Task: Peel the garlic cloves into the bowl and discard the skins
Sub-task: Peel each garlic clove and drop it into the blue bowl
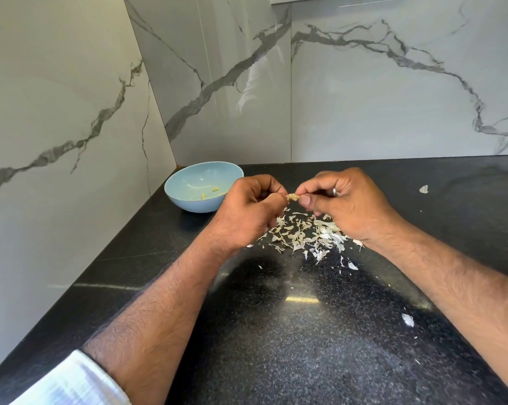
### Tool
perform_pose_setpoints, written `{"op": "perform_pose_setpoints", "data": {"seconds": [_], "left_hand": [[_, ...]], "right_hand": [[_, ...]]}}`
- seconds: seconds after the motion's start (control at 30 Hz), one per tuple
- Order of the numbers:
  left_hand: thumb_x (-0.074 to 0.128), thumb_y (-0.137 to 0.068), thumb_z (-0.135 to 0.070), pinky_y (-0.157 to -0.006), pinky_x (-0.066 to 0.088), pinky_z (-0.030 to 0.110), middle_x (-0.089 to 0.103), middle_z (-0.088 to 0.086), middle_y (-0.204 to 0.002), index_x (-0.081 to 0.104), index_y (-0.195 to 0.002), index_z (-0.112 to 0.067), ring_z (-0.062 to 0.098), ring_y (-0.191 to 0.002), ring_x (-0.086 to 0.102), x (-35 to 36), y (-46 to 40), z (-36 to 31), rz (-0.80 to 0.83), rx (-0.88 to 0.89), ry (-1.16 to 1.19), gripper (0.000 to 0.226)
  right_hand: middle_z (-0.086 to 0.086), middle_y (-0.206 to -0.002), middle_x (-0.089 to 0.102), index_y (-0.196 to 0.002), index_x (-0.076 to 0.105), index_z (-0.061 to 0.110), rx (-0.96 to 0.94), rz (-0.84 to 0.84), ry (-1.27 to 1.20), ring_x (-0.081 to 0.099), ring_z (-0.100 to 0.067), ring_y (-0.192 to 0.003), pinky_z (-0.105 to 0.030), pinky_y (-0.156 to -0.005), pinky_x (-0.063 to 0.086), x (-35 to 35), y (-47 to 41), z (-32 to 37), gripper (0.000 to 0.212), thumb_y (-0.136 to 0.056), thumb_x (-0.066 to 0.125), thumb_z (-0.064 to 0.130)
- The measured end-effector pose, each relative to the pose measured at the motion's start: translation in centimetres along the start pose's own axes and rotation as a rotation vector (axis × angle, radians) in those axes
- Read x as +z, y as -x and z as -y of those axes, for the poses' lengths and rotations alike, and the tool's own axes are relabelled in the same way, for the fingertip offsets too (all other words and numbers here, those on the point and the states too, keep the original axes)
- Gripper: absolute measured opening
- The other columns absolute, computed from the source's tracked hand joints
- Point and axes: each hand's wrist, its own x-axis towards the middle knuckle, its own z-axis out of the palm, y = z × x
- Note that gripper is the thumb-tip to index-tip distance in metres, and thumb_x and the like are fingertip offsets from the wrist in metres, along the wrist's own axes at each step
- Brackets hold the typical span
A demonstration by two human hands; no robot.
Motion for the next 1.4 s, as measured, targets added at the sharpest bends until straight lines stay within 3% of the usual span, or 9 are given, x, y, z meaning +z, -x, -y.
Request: {"op": "perform_pose_setpoints", "data": {"seconds": [0.1, 0.2, 0.3, 0.43, 0.6, 0.83, 1.03, 1.17, 1.4], "left_hand": [[0.064, -0.103, -0.007, -0.048, 0.043, 0.025, 0.065, 0.006, -0.068, 0.069, -0.095, 0.001, 0.013, -0.054, 0.055, 0.0, -0.1, 0.2, -0.02, -0.059, 0.048, 0.012], [0.074, -0.095, -0.002, -0.053, 0.053, 0.031, 0.07, 0.014, -0.074, 0.072, -0.095, -0.002, 0.019, -0.059, 0.061, -0.4, -0.2, 0.5, -0.029, -0.081, -0.04, 0.002], [0.083, -0.082, 0.005, -0.064, 0.063, 0.047, 0.075, 0.015, -0.089, 0.069, -0.097, -0.01, 0.023, -0.069, 0.066, -0.7, -0.3, 0.9, -0.06, -0.04, -0.11, 0.025], [0.082, -0.093, -0.008, -0.053, 0.054, 0.031, 0.076, 0.013, -0.099, 0.073, -0.113, -0.014, 0.02, -0.075, 0.067, -0.9, -0.3, 0.6, -0.059, 0.075, 0.073, 0.023], [0.084, -0.091, -0.012, -0.054, 0.054, 0.027, 0.079, 0.004, -0.091, 0.081, -0.107, -0.009, 0.013, -0.074, 0.07, -0.5, -0.2, 0.3, -0.053, 0.152, 0.036, 0.017], [0.071, -0.102, -0.008, -0.059, 0.053, 0.023, 0.07, 0.008, -0.076, 0.069, -0.099, -0.006, 0.015, -0.066, 0.066, -0.2, -0.1, 0.3, -0.035, 0.224, -0.117, 0.004], [0.066, -0.104, -0.018, -0.055, 0.051, 0.043, 0.061, -0.002, -0.068, 0.065, -0.095, -0.013, 0.036, -0.064, 0.059, 0.3, -0.3, 0.2, -0.102, 0.302, -0.186, 0.01], [0.063, -0.104, -0.02, -0.052, 0.049, 0.046, 0.061, 0.012, -0.066, 0.064, -0.094, -0.01, 0.038, -0.06, 0.056, 0.7, -0.2, 0.1, -0.133, 0.31, -0.16, 0.014], [0.066, -0.104, -0.011, -0.05, 0.048, 0.034, 0.06, 0.002, -0.067, 0.063, -0.093, -0.008, 0.016, -0.056, 0.053, 0.7, 0.1, 0.1, -0.044, 0.289, -0.149, 0.011]], "right_hand": [[-0.001, -0.077, 0.075, -0.092, 0.082, 0.017, 0.033, 0.034, -0.2, 0.063, -0.019, -0.07, -0.029, -0.066, 0.057, 0.0, -0.1, 0.2, 0.015, -0.084, 0.081, 0.004], [-0.017, -0.085, 0.075, -0.09, 0.083, 0.013, 0.127, 0.084, -0.404, 0.063, -0.021, -0.074, -0.028, -0.066, 0.055, -0.1, 0.0, 0.2, 0.015, -0.075, 0.082, 0.013], [-0.013, -0.086, 0.075, -0.096, 0.082, 0.009, 0.2, 0.095, -0.428, 0.064, -0.018, -0.075, -0.03, -0.069, 0.055, -0.4, 0.0, -0.3, 0.023, -0.074, 0.083, 0.017], [-0.017, -0.088, 0.071, -0.1, 0.08, 0.001, 0.285, 0.093, -0.45, 0.061, -0.019, -0.073, -0.034, -0.07, 0.052, -0.7, 0.0, -0.6, 0.03, -0.074, 0.082, 0.017], [-0.013, -0.083, 0.07, -0.101, 0.078, -0.003, 0.322, 0.123, -0.442, 0.06, -0.018, -0.073, -0.032, -0.07, 0.052, -0.7, 0.0, -0.6, 0.015, -0.088, 0.077, 0.003], [-0.017, -0.083, 0.068, -0.099, 0.078, -0.005, 0.392, 0.134, -0.521, 0.059, -0.016, -0.068, -0.03, -0.064, 0.051, 0.0, 0.3, 0.1, 0.022, -0.082, 0.079, 0.009], [-0.009, -0.076, 0.066, -0.104, 0.076, -0.004, 0.461, 0.112, -0.682, 0.06, -0.015, -0.068, -0.028, -0.062, 0.05, 0.1, 0.2, 0.3, 0.028, -0.079, 0.078, 0.009], [-0.008, -0.077, 0.068, -0.104, 0.076, -0.003, 0.464, 0.089, -0.727, 0.061, -0.014, -0.068, -0.026, -0.063, 0.051, 0.4, 0.2, 0.4, 0.029, -0.077, 0.078, 0.01], [-0.009, -0.08, 0.073, -0.099, 0.077, 0.001, 0.382, -0.108, -0.714, 0.064, -0.014, -0.07, -0.025, -0.063, 0.054, -0.2, -0.1, 0.6, 0.029, -0.072, 0.082, 0.012]]}}
